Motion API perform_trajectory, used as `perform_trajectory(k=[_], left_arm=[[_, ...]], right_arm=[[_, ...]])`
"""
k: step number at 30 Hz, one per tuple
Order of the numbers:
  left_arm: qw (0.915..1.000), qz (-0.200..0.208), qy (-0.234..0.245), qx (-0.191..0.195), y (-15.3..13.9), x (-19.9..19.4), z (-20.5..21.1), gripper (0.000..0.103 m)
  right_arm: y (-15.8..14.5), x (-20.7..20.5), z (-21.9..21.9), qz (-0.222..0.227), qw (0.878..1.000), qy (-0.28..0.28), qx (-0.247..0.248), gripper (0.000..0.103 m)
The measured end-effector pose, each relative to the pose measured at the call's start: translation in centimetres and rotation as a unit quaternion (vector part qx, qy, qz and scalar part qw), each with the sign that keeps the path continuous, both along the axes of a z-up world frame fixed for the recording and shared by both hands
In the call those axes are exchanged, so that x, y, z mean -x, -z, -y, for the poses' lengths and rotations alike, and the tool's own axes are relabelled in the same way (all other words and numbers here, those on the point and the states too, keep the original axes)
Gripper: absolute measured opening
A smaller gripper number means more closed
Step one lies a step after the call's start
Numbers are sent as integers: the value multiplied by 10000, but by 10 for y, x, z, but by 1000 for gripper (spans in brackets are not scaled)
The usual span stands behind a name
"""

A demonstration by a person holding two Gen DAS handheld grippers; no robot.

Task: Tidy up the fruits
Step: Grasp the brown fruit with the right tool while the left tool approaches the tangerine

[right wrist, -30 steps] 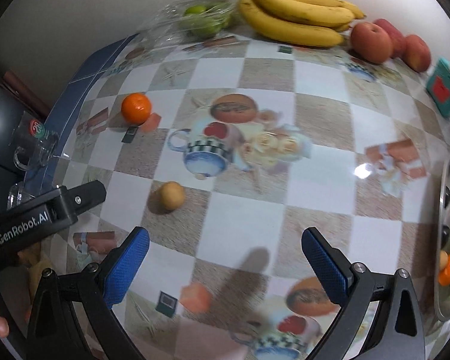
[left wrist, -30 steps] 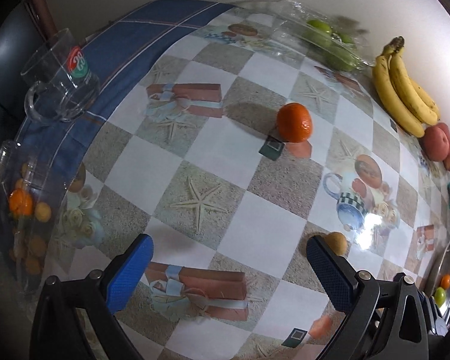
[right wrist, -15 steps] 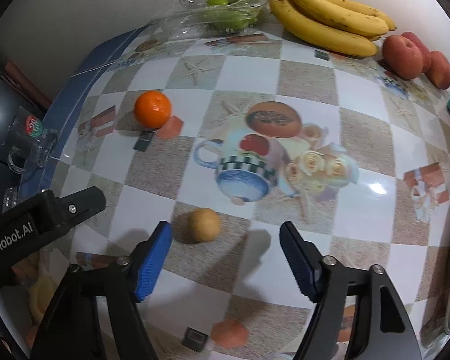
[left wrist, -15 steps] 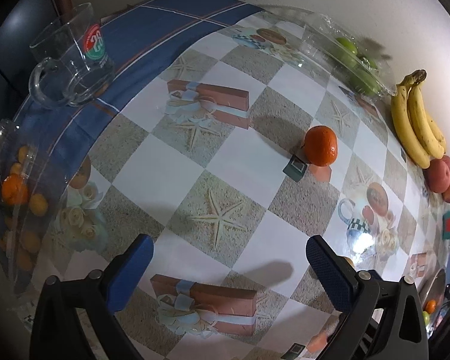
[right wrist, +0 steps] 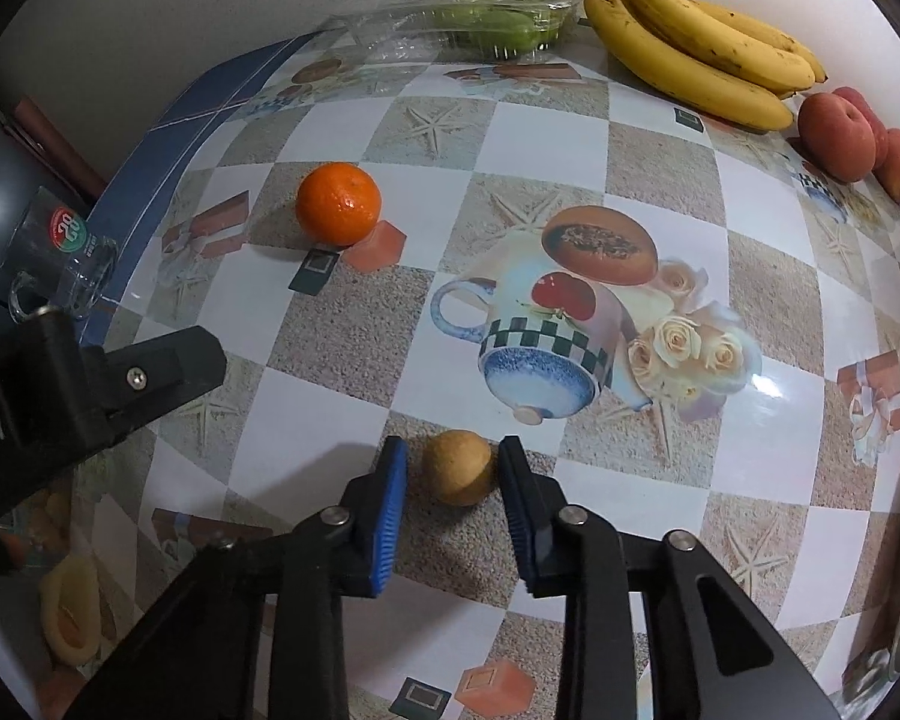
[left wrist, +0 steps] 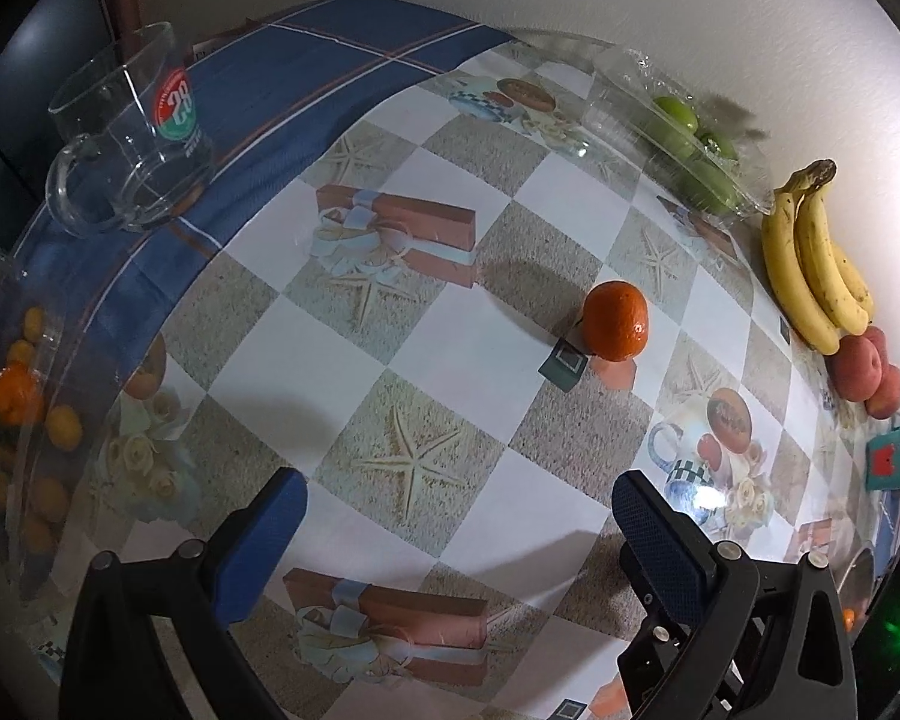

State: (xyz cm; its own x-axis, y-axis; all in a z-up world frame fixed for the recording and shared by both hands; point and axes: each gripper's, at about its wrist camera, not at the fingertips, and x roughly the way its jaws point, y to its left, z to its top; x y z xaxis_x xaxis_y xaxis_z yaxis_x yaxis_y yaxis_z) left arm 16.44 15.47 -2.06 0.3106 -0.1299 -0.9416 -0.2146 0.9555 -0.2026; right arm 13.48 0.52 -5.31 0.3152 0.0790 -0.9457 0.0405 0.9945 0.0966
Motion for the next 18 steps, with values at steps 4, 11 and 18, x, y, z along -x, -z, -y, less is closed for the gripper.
perform_trajectory(k=[4,11,18], left_arm=[[10000,68,45,-10,-2,-1,4,103],[9994,257,211,65,-4,-11,16,103],[9974,624,372,-2,-7,-25,33,102]], right_arm=[[0,-1,-1,-3,10000,-25,15,26],[-3,0,11,41,9999,64,-97,26],[-16,-4,45,214,9986,439,-202,26]])
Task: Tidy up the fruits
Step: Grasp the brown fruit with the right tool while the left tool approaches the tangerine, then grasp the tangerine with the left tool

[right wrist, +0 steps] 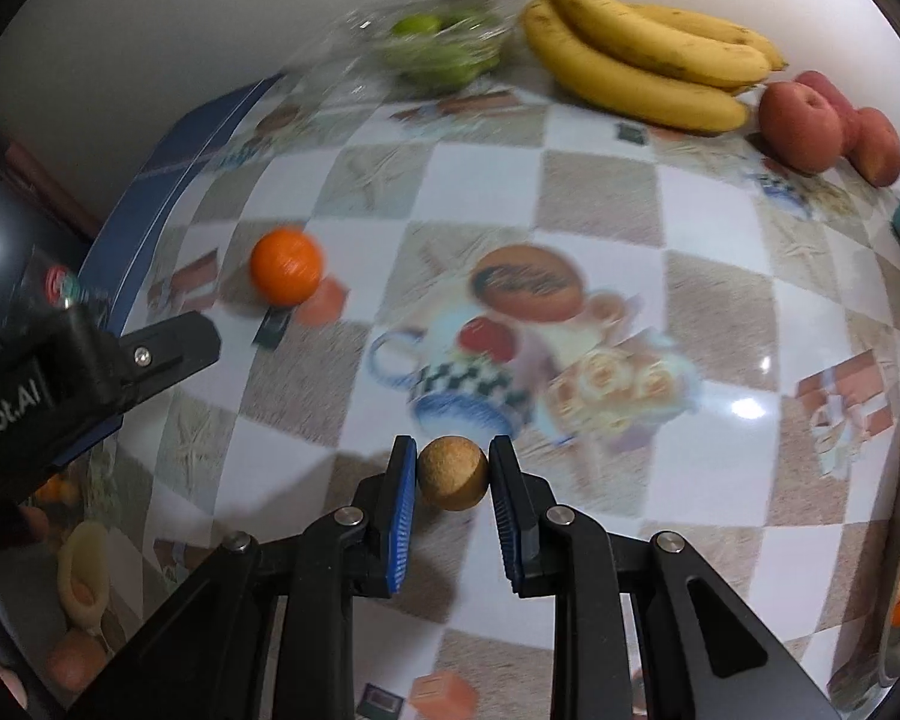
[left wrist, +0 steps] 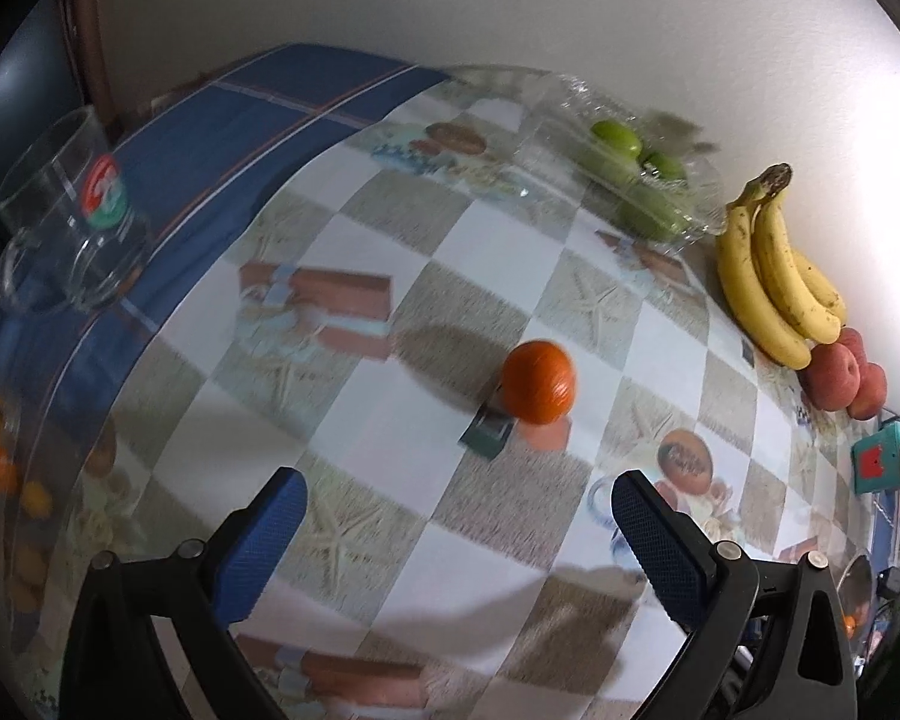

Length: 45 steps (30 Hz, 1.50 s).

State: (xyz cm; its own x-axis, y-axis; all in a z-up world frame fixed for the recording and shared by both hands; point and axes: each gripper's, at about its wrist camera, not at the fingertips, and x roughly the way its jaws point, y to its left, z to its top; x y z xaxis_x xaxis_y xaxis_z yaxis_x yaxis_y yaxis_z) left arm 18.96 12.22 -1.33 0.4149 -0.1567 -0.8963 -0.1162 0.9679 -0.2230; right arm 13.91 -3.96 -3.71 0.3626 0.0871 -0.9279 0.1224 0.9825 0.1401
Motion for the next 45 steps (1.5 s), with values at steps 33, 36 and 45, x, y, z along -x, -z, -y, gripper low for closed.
perform_trajectory(k=[33,36,45], left_arm=[[9989,391,243,-64,21,-36,35,75],[9991,363,228,-77,24,-37,35,75],[9993,283,219,-47,31,-40,38,72]], right_arm=[[-5,2,77,223,9972,708,73,26],[-4,2,82,211,9968,765,19,26],[-4,2,88,186,9960,865,-106,26]])
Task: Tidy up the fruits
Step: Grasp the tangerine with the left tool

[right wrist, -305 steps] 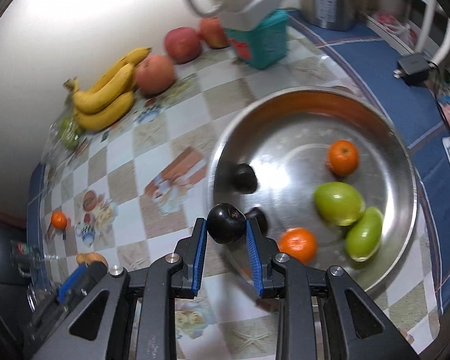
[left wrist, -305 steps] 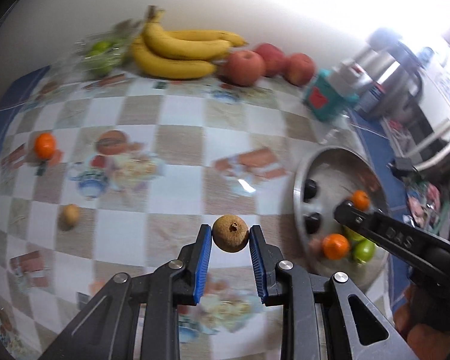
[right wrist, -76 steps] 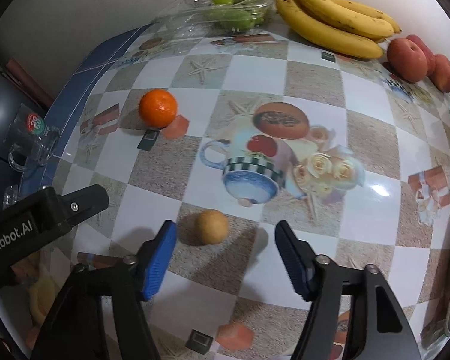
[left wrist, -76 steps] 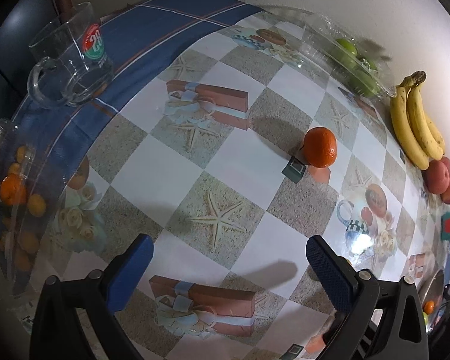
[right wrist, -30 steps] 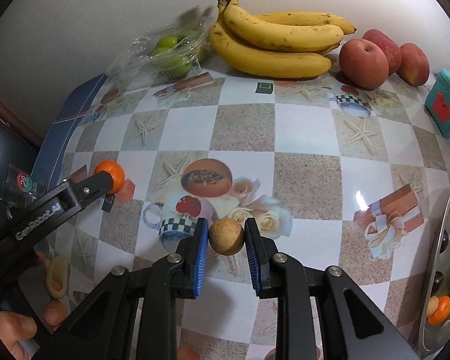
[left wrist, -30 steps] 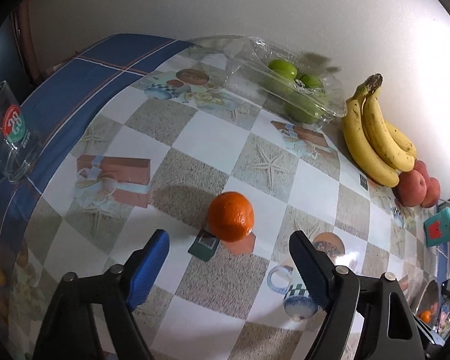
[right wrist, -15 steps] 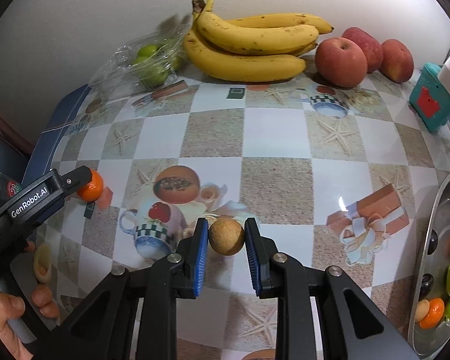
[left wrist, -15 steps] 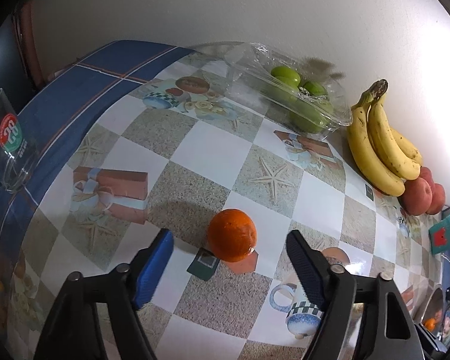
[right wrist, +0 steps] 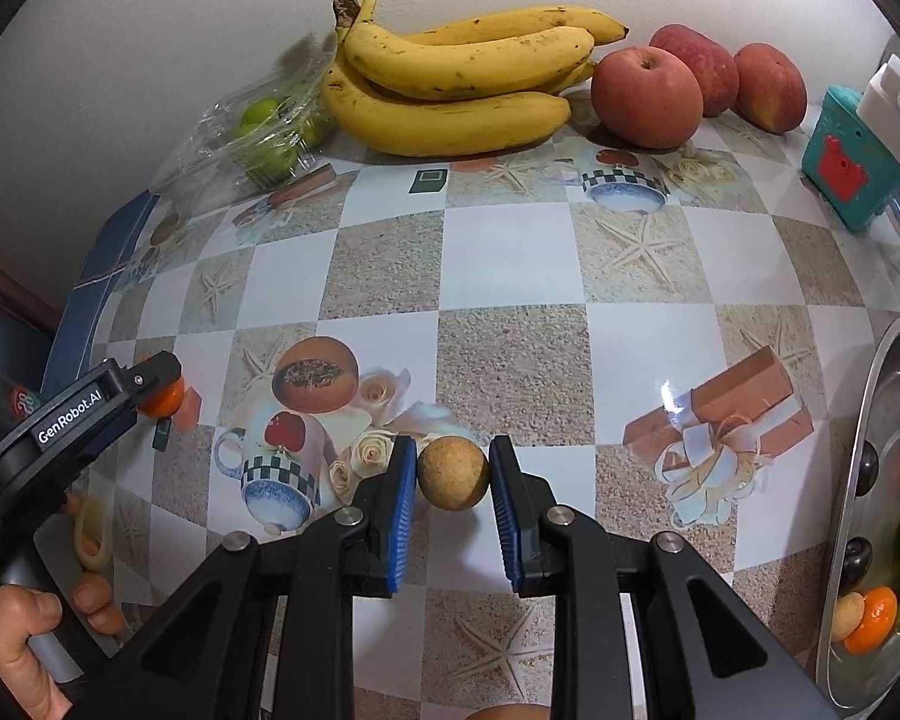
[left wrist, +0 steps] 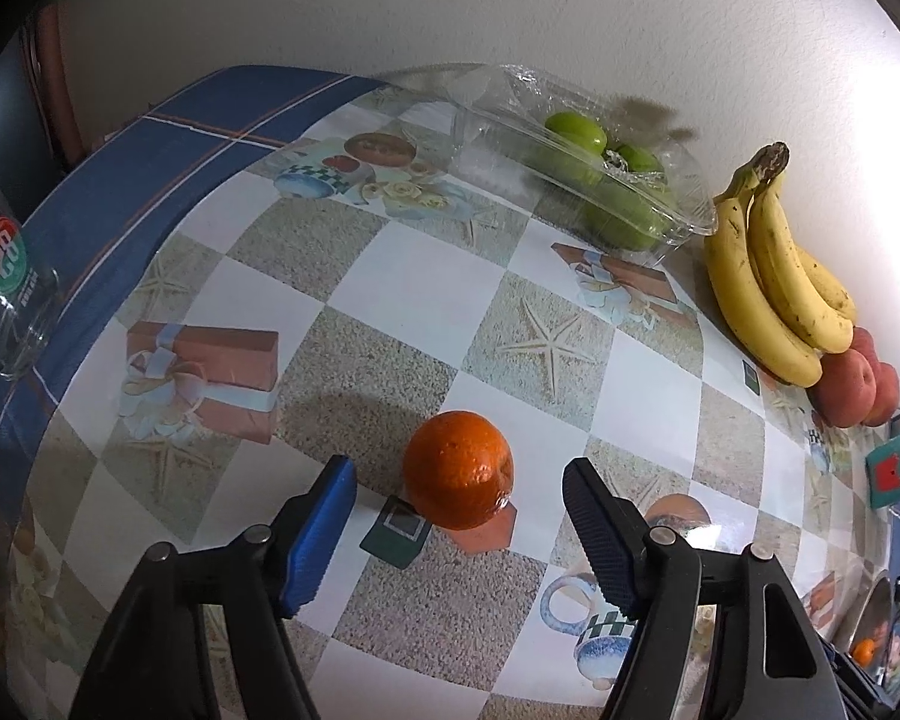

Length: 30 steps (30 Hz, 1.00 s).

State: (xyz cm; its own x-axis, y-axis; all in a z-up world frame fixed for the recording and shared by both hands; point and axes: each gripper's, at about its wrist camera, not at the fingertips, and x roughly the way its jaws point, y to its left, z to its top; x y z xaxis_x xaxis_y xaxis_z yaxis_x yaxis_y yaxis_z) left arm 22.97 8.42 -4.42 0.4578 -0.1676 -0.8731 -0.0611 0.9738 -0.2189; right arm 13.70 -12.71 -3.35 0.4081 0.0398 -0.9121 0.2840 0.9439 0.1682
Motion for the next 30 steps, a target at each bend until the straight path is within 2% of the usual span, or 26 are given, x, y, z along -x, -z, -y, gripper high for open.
perform_trajectory(k=[2,5,8,11,16,25,30], left_arm=[[10000,6,-15,-43,1,0,1,65],[10000,-5,-44,-77,3,-1,1,61],[10000,-53,-76,-4,7,-1,-1,50],[9996,-111,-169,189,9,-2,-6,50],[9992,-83,-202,330,7,-1,-8,40],[9985,-191,-213,470,4,-1,-11,39],[9986,-251,-192,418,-1,1,-7,39]], right_arm=[[0,0,0,-8,10000,4,-3,26],[0,0,0,-18,10000,5,-18,26],[0,0,0,-7,10000,-2,-23,26],[-1,0,0,2,10000,3,-40,26],[0,0,2,-21,10000,29,-61,26],[0,1,4,-39,9999,74,-102,26],[0,1,4,-33,9999,72,-110,26]])
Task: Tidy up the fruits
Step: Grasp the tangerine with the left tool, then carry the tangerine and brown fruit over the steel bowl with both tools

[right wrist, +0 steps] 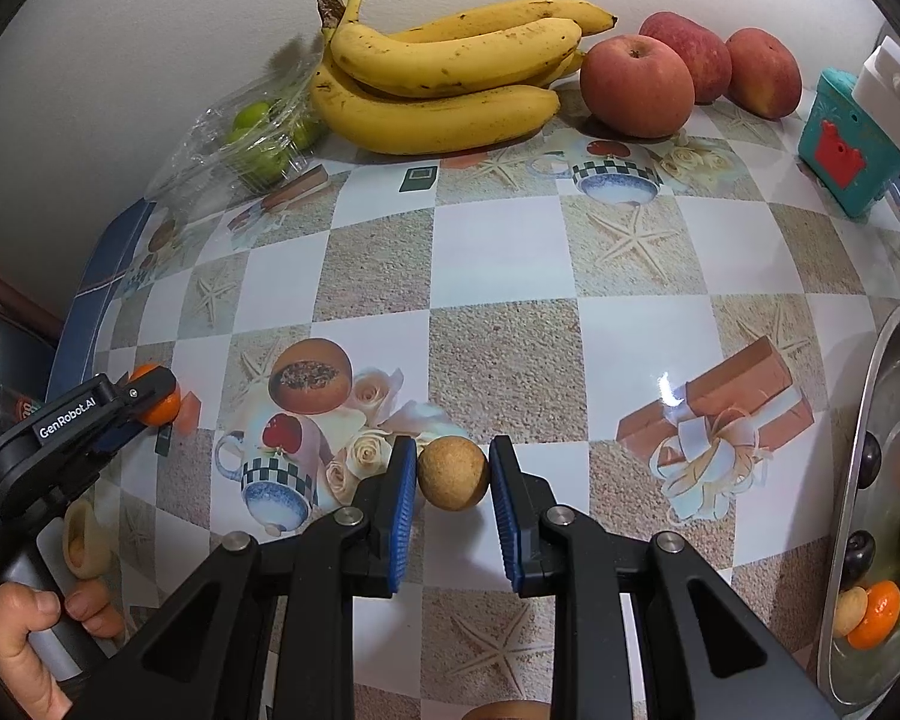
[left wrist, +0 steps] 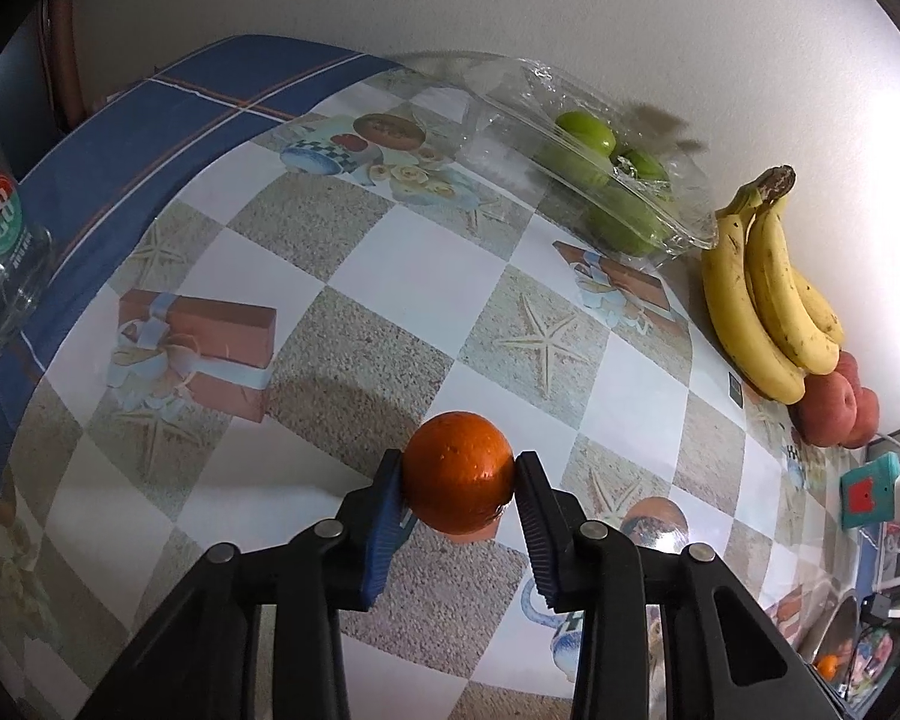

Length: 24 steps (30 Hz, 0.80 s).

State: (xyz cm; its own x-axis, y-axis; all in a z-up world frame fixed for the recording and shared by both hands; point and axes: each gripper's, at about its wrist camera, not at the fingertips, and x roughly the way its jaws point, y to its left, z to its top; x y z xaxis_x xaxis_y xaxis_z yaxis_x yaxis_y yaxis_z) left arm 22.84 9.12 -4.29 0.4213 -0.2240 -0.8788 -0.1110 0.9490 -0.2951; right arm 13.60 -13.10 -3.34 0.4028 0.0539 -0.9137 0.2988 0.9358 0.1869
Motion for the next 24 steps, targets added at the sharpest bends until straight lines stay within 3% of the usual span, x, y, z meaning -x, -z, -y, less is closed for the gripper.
perform_trajectory(k=[7,16,24], left_arm=[[9995,-212,27,-237,-6,5,6,39],[9990,-336,187,-242,-16,20,13,39],[9991,-287,269,-164,-37,39,21,39]], right_arm=[[-4,2,1,17,10000,41,-19,26],[-11,10,4,-30,9999,130,-57,26],[-37,25,4,62,9998,158,49,26]])
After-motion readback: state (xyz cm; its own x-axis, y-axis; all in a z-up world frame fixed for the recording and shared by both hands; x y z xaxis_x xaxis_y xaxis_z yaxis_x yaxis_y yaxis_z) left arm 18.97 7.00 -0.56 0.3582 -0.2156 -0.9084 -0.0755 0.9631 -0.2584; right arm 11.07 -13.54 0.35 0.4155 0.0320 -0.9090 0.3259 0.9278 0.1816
